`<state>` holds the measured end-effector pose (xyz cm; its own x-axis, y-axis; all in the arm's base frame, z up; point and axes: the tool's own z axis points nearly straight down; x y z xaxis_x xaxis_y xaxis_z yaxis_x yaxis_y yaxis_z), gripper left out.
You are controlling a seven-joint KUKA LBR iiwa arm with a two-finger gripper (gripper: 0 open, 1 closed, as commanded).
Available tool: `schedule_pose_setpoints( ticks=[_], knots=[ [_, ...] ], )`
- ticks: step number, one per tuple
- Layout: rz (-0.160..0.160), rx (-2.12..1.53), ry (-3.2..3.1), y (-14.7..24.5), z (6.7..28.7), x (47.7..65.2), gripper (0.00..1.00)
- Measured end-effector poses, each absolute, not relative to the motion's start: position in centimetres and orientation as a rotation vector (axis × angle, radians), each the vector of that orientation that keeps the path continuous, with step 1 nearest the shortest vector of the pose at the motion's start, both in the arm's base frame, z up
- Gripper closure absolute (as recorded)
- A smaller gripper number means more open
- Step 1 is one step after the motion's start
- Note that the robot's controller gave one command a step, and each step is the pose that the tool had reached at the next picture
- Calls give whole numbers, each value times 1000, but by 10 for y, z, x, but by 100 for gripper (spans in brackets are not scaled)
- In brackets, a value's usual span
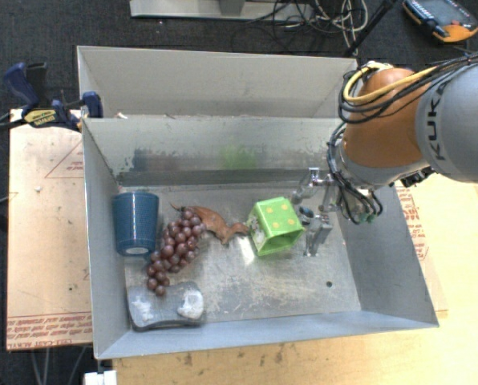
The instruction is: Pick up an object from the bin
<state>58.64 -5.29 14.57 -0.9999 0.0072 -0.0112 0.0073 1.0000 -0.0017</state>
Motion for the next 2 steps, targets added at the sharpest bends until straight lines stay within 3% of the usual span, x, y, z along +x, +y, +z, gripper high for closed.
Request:
schedule_pose_setpoints(
  ticks=[1,2],
  knots=[
    [-4,27,3128,-46,130,590,0],
    [7,28,3148,-48,109,578,0]
  ],
)
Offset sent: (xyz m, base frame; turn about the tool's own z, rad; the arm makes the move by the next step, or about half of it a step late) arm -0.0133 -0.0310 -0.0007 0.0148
